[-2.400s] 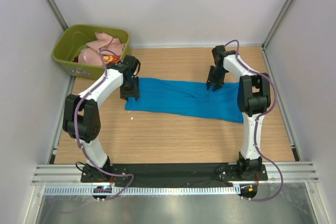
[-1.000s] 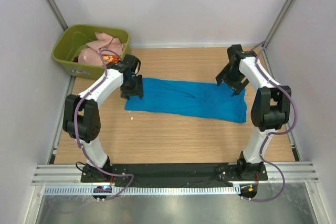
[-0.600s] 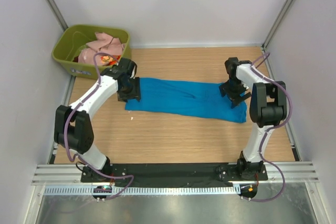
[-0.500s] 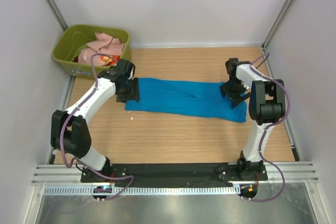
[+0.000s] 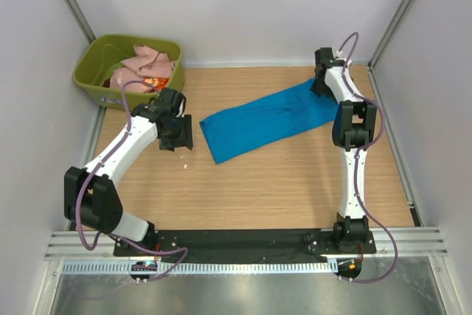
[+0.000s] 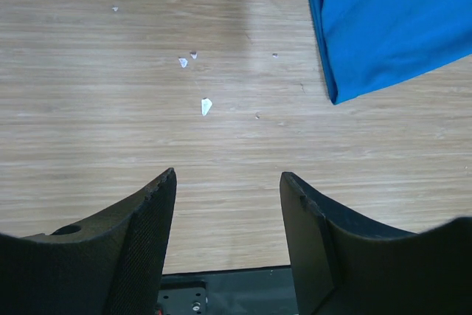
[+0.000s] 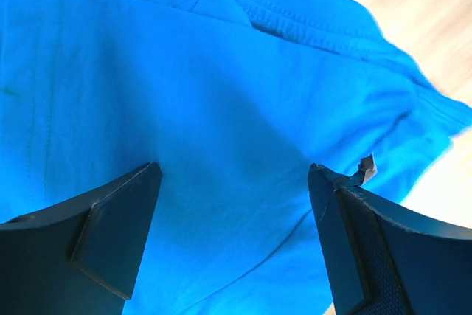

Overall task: Fold and stack the t-shirts
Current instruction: Fold the tshirt

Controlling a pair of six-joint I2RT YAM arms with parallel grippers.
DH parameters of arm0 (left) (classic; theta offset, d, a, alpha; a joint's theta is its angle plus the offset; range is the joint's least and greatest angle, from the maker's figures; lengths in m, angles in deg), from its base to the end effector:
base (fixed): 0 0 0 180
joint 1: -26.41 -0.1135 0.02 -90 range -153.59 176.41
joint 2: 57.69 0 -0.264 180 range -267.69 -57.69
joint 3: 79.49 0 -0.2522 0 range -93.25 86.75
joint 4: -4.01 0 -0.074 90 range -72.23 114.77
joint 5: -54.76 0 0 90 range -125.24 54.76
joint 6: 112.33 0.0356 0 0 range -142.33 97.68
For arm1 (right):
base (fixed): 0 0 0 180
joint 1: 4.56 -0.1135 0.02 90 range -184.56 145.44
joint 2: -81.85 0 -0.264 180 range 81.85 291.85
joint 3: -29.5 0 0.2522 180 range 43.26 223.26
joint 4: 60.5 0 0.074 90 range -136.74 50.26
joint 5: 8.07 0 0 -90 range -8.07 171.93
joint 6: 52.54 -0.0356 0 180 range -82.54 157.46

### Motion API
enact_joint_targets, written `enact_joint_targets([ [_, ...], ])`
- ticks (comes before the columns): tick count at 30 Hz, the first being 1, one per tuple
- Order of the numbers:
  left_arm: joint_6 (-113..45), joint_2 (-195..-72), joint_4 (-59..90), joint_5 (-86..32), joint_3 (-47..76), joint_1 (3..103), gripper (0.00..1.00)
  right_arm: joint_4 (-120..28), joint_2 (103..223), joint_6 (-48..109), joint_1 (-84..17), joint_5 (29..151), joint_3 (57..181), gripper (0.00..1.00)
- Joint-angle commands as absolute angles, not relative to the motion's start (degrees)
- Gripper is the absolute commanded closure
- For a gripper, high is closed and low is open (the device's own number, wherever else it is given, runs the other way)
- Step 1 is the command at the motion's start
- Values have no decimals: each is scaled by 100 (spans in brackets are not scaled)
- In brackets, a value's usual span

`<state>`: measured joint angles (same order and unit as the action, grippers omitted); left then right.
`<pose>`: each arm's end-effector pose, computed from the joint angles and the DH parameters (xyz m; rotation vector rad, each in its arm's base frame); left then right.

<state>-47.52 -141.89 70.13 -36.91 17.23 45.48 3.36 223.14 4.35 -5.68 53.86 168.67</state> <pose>0.2728 -0.0932 0.2712 -0.1552 2.7500 -0.1735 0.5212 -0.0066 0.1730 0.8385 2.4297 -0.4525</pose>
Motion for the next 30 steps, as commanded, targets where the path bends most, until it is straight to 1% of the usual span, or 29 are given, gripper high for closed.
enact_joint_targets([
  [1, -4851, -14065, 7156, -3550, 1469, 4575, 40, 704, 22406, 1522, -1026, 4450, 17833, 10],
  [4, -4930, -14083, 7217, -3585, 1223, 4566, 40, 679, 21783, 1540, -1360, 4291, 17564, 8],
  [6, -4966, -14083, 7235, -3620, 1134, 4575, 39, 652, 21484, 1444, -1527, 4457, 17274, 7],
  [7, -4992, -14066, 7244, -3621, 1099, 4566, 39, 643, 21213, 1347, -1763, 4780, 16994, 6],
  [9, -5062, -14057, 7261, -3682, 1002, 4566, 39, 643, 21053, 1268, -2062, 4958, 16799, 7],
  [12, -5176, -14013, 7305, -3752, 897, 4566, 39, 503, 20964, 1118, -2643, 6089, 16526, 13],
  [13, -5194, -13987, 7323, -3752, 879, 4566, 39, 398, 20982, 1048, -2757, 6380, 16465, 20],
  [14, -5255, -13969, 7331, -3752, 853, 4566, 39, 362, 21043, 978, -3054, 6852, 16447, 23],
  [15, -5282, -13960, 7340, -3752, 844, 4575, 38, 318, 21078, 942, -3188, 7005, 16446, 26],
  [16, -5308, -13934, 7349, -3735, 835, 4566, 39, 266, 21122, 933, -3337, 7154, 16446, 33],
  [18, -5361, -13846, 7428, -3770, 826, 4566, 38, 160, 21254, 1003, -3732, 7603, 16446, 37],
  [20, -5396, -13697, 7489, -3822, 835, 4548, 38, 142, 21315, 1039, -3944, 7683, 16429, 40],
  [23, -5432, -13512, 7595, -3971, 879, 4548, 37, -7, 21359, 1065, -4339, 7885, 16192, 51],
  [27, -5467, -13135, 7700, -4095, 1011, 4505, 36, 141, 21579, 1319, -4727, 7675, 16147, 50],
  [30, -5537, -12967, 7762, -4113, 1072, 4478, 36, 414, 21772, 1425, -4911, 7543, 16078, 46],
])
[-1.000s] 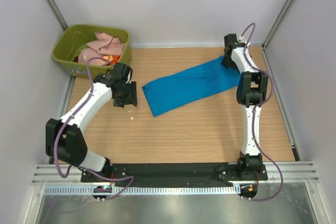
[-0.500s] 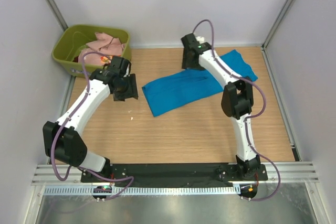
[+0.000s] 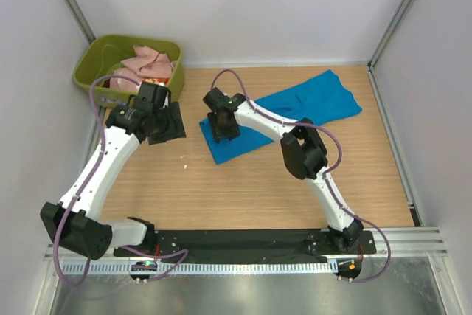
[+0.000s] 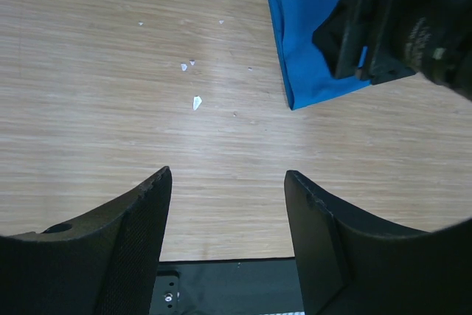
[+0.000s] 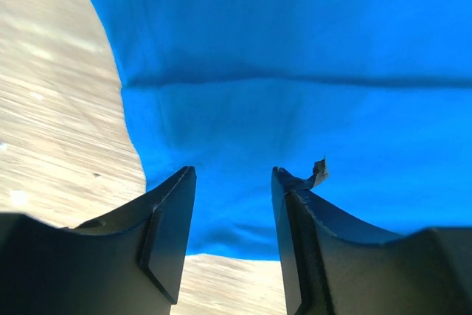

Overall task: Fold and stack the t-shirts
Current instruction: Fold the tshirt

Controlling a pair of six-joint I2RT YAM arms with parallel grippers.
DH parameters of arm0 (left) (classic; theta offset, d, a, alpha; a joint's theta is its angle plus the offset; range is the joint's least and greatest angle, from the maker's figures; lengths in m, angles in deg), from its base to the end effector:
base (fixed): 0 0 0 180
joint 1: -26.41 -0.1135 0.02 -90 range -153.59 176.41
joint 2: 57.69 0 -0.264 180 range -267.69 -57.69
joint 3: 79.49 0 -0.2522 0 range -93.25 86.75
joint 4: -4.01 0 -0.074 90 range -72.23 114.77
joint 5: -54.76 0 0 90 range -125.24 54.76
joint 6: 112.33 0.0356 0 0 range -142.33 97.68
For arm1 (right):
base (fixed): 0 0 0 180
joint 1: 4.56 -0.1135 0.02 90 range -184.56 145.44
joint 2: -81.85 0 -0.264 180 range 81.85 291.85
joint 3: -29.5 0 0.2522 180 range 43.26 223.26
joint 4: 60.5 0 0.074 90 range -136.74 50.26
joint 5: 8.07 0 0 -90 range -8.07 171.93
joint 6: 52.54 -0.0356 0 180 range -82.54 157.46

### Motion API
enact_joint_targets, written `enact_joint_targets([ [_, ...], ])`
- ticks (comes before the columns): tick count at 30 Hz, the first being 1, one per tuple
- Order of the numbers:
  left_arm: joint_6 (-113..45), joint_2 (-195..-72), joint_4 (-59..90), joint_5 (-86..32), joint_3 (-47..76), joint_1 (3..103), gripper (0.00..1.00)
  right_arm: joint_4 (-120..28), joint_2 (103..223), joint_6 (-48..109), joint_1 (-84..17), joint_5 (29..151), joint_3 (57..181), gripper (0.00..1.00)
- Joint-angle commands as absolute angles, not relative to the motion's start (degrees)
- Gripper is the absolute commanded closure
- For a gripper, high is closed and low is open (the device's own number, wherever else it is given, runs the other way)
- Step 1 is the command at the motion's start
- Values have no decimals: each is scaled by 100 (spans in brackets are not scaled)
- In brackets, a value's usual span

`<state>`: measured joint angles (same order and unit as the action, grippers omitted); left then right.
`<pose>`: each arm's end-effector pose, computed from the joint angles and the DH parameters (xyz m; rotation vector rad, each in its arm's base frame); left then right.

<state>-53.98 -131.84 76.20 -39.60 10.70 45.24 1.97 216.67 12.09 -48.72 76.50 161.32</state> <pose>0.2386 -0.0785 0.3442 -0.3163 2.5519 -0.2411 0.3635 0.3483 0.1880 -0.4175 2.6954 0.2318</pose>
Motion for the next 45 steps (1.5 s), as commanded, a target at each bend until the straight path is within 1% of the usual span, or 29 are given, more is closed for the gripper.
enact_joint_targets([
  [1, -5555, -12932, 7762, -4121, 1099, 4469, 36, 423, 21781, 1460, -4973, 7456, 15999, 46],
  [5, -5643, -12782, 7753, -4121, 1134, 4425, 35, 275, 21536, 1478, -5114, 7262, 15332, 44],
  [8, -5643, -12730, 7745, -4113, 1090, 4381, 35, -7, 21097, 1399, -5175, 7270, 14471, 44],
  [13, -5651, -12782, 7596, -3981, 1090, 4346, 35, -279, 20131, 1259, -5263, 7218, 12644, 43],
  [14, -5651, -12808, 7534, -3920, 1151, 4346, 36, -288, 19677, 1206, -5263, 7209, 12049, 43],
  [15, -5625, -12843, 7447, -3763, 1195, 4346, 36, -315, 19455, 1171, -5263, 7217, 11739, 43],
  [17, -5529, -13054, 7183, -2955, 1318, 4355, 42, -289, 18675, 1057, -5263, 7200, 10871, 42],
  [19, -5493, -13247, 7051, -2629, 1529, 4486, 46, -157, 18128, 960, -5255, 7226, 10376, 41],
  [20, -5502, -13422, 6972, -2532, 1573, 4583, 47, -96, 17890, 864, -5263, 7226, 10016, 39],
  [21, -5519, -13511, 6928, -2531, 1626, 4879, 47, 53, 17383, 819, -5255, 7174, 9882, 37],
  [22, -5537, -13590, 6884, -2557, 1635, 5056, 47, 133, 17161, 775, -5254, 7156, 9794, 36],
  [24, -5563, -13862, 6734, -2741, 1670, 5547, 46, 247, 16591, 679, -5246, 7130, 9740, 30],
  [26, -5572, -14204, 6533, -2673, 1723, 5734, 47, 309, 16377, 591, -5211, 7112, 9950, 25],
  [27, -5564, -14371, 6488, -2567, 1732, 5839, 50, 327, 16333, 521, -5176, 7103, 10056, 24],
  [28, -5537, -14538, 6444, -2453, 1723, 5875, 58, 327, 16358, 494, -5149, 7112, 10170, 24],
  [29, -5520, -14705, 6453, -2304, 1679, 5928, 61, 275, 16411, 459, -5114, 7138, 10371, 24],
  [30, -5502, -15064, 6479, -2154, 1627, 6033, 64, 196, 16490, 415, -5079, 7225, 10452, 25],
  [31, -5519, -15198, 6505, -2101, 1539, 6077, 70, 99, 16673, 397, -4983, 7461, 10531, 27],
  [33, -5616, -15427, 6384, -1987, 1564, 6148, 76, -217, 16989, 257, -4729, 8005, 10768, 32],
  [34, -5616, -15454, 6321, -1968, 1565, 6157, 77, -323, 16991, 213, -4727, 8008, 10769, 32],
  [35, -5703, -15471, 6242, -1942, 1617, 6157, 77, -524, 17139, 160, -4527, 8452, 10838, 36],
  [36, -5730, -15480, 6181, -1820, 1652, 6165, 79, -621, 17193, 81, -4421, 8613, 10848, 39],
  [37, -5774, -15541, 6050, -1714, 1679, 6166, 83, -736, 17281, -41, -4167, 8989, 10848, 46],
  [39, -5976, -15612, 5865, -1442, 1845, 6201, 87, -1148, 17360, -226, -3929, 9386, 10769, 53],
  [40, -6081, -15656, 5725, -1180, 1942, 6209, 90, -1315, 17404, -323, -3832, 9580, 10734, 64],
  [41, -6195, -15674, 5427, -1047, 2056, 6218, 92, -1691, 17457, -480, -3718, 9973, 10673, 69],
  [42, -6466, -15691, 5242, -950, 2274, 6244, 94, -1817, 17631, -534, -3708, 10082, 10689, 74],
  [43, -6591, -15709, 5083, -792, 2407, 6262, 97, -1913, 17737, -587, -3699, 10178, 10733, 85],
  [45, -6889, -15683, 4740, -825, 2697, 6280, 100, -2282, 18070, -867, -3708, 10607, 10778, 94],
])
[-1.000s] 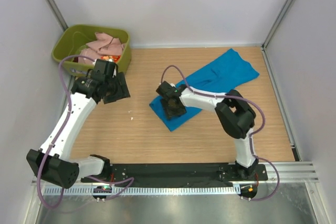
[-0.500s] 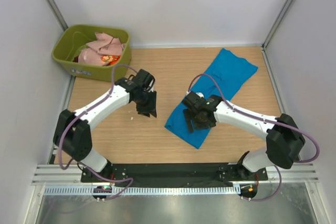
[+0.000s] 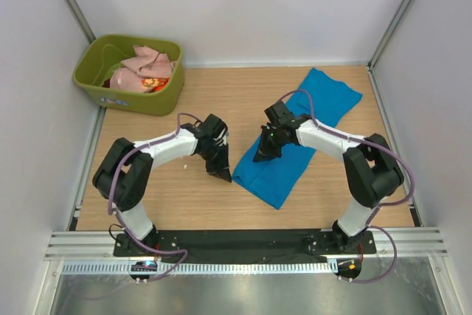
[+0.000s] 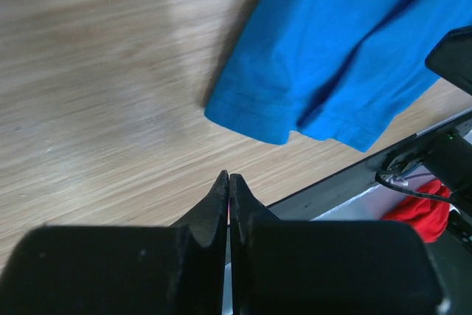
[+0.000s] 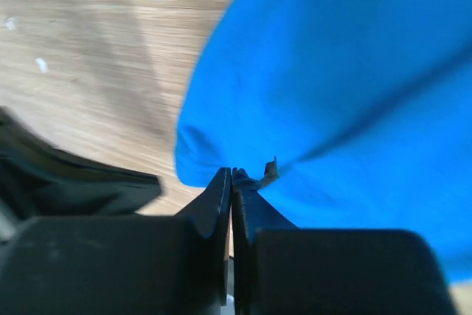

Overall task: Fold and stack the t-shirts
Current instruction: Fold the tshirt

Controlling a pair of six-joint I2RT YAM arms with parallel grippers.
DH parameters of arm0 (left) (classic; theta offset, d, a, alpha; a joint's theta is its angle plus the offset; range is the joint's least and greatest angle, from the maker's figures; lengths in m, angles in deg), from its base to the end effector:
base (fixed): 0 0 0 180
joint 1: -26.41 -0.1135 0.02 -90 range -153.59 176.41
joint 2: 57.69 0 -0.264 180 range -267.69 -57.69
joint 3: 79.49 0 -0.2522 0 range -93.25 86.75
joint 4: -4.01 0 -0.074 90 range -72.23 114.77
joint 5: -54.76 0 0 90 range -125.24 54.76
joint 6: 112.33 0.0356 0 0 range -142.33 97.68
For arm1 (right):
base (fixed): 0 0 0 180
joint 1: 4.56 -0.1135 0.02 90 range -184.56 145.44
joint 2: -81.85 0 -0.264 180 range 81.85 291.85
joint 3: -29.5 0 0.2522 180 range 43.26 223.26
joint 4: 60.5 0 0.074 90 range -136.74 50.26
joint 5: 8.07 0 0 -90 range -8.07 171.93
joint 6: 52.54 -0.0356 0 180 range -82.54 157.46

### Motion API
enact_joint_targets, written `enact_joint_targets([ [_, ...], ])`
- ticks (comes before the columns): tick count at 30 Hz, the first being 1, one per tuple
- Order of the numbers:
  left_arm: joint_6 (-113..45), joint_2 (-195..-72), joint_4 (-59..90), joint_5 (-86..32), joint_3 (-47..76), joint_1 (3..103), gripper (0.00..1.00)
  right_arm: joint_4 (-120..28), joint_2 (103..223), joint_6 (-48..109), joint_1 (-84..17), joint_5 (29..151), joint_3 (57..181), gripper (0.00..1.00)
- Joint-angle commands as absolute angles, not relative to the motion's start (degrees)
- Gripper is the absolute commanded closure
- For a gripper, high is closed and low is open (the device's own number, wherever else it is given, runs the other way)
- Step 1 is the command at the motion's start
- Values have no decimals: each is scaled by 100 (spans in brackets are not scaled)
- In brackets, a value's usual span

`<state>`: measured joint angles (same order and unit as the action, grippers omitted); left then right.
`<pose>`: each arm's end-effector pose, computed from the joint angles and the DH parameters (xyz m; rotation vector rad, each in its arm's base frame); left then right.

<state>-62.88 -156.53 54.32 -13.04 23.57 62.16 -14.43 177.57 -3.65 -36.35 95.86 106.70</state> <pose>0.2577 -0.2021 0.1785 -0.0341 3.0435 -0.7635 0.2777 0.1822 0.1980 0.1535 2.8505 0.6626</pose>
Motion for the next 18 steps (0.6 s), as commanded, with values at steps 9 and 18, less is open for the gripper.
enact_joint_targets([
  [9, -6987, -15191, 4747, -1572, 3006, 6280, 100, -2767, 18714, -1053, -3927, 11040, 10804, 99],
  [18, -6873, -14830, 5125, -1950, 3147, 6236, 100, -2934, 18899, -1150, -4147, 11067, 10672, 99],
])
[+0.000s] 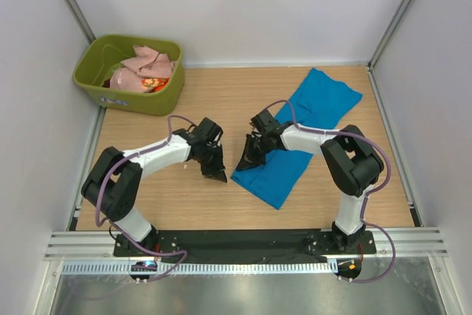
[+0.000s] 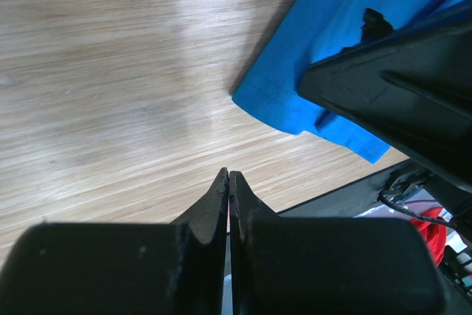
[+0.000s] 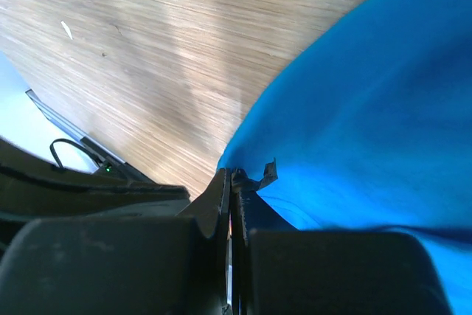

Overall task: Fold and stack the t-shirts
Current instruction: Fold the tshirt

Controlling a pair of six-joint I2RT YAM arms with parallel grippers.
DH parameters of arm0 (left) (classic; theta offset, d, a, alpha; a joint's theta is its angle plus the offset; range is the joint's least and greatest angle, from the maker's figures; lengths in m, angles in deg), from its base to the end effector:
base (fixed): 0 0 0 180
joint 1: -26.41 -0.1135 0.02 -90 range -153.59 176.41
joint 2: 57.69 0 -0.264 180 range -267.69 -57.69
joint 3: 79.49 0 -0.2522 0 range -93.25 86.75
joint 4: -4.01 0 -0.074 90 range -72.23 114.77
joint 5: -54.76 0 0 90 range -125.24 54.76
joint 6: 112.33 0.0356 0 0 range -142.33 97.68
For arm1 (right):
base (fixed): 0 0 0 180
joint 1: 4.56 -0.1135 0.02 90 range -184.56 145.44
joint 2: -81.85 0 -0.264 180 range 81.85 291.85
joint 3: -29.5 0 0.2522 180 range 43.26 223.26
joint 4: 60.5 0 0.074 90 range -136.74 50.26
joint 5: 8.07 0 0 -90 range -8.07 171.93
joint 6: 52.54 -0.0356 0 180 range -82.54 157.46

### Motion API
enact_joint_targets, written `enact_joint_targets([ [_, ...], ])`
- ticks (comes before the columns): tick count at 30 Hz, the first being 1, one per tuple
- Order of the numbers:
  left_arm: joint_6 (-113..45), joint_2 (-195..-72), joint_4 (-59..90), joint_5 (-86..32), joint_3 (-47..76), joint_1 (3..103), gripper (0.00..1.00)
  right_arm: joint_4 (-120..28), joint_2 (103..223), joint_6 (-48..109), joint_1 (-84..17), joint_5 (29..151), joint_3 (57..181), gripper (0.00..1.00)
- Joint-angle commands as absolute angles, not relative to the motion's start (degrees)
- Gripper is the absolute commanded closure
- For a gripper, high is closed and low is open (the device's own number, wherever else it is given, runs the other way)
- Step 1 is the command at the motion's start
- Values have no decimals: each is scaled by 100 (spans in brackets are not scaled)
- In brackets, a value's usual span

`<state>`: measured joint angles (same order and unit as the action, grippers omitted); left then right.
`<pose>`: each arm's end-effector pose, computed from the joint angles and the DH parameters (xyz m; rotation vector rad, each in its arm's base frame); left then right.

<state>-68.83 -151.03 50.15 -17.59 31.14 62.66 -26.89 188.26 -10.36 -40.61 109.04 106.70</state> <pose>0.2376 -0.1876 0.1731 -0.1869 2.9994 -0.6981 0.2839 0.2267 0.1497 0.1308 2.9377 1.0008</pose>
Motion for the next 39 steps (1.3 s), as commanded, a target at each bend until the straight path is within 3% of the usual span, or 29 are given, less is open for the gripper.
enact_joint_targets([
  [1, -6873, -14760, 5169, -1942, 3138, 6227, 100, -2960, 18916, -1176, -4164, 11058, 10620, 99],
  [13, -6469, -14636, 5556, -2144, 2655, 6166, 96, -2769, 19198, -817, -4191, 11050, 10917, 99],
  [20, -6004, -14961, 5512, -2293, 2269, 6165, 63, -1336, 18241, -148, -3876, 10014, 11226, 98],
  [23, -5784, -15356, 5503, -2223, 1944, 6166, 52, -879, 17837, 89, -3420, 9497, 11269, 91],
  [26, -5573, -15778, 5521, -2205, 1610, 6166, 45, -387, 17765, 466, -2962, 8629, 11594, 77],
  [32, -5151, -16534, 5617, -2118, 1196, 6174, 43, 247, 18474, 889, -2312, 6686, 13008, 52],
  [39, -4896, -16965, 5618, -1889, 941, 6209, 42, 47, 19888, 1064, -1529, 5918, 14799, 28],
])
